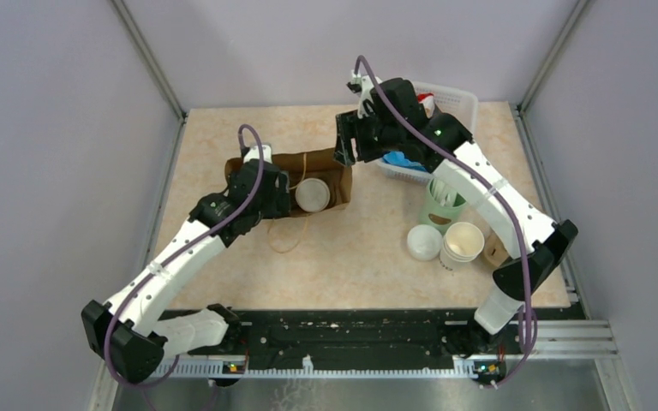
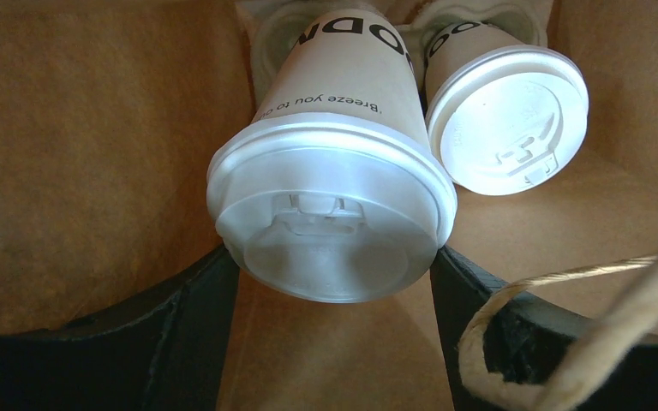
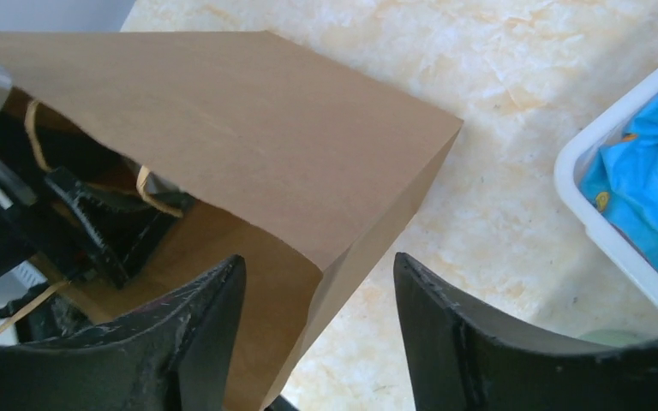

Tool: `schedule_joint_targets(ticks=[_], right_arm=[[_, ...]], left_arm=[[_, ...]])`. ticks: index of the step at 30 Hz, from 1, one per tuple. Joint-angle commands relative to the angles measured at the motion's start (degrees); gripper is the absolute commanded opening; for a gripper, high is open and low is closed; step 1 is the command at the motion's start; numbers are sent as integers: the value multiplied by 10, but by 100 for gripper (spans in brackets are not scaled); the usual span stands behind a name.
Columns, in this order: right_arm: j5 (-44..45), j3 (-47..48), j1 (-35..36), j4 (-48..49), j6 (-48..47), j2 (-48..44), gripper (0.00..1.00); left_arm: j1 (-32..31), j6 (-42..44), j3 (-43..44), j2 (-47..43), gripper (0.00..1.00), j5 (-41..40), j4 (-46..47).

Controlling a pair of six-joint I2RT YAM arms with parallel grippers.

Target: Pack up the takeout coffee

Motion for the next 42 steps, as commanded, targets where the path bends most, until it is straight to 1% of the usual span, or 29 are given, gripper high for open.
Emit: schedule_joint_targets(ticks=[1,7,11,13,15,18,21,24,26,28,32,34,36,40,42], right_arm=[[-47,44,2,-43,1,-12,66],[-110,57,15,-44,-2,-44,79],[-181,64,29,-28,2,-62,80],[-181,62,50,-21,1,-69,79],[-173,48,67,-3,12,-79,76],[-164,17,76,35,47,-91,62],[-136,-51,88,101,98,-101,57],[-95,-44,92,121,163,-75,51],[-74,-54,97,146,187,-63,48],[-39,-57,97,143,218,-48,45],[-11,-60,104,151,242,-22,42],[20,-43,107,134,245,-10,45],[52,-49,110,127,256,-10,46],[55,-81,116,159,275,-7,43],[69,-80,122,169,279,2,41]], left_arm=[[2,-16,37,-14,29,10,-25],[2,-21,42,-25,29,13,-33],[2,-24,39,-35,29,22,-35],[2,-23,41,-34,28,22,-39],[1,-22,42,-34,28,16,-42],[2,-22,41,-37,28,8,-42],[2,-21,34,-45,28,6,-31],[2,-24,49,-44,28,10,-42],[2,-28,49,-47,28,8,-45],[2,-33,48,-52,28,10,-46],[2,-29,48,-58,28,17,-44],[2,-22,50,-58,28,18,-43],[2,-21,52,-59,28,16,-42],[2,-19,50,-59,27,24,-33],[2,-15,52,-58,27,25,-32]])
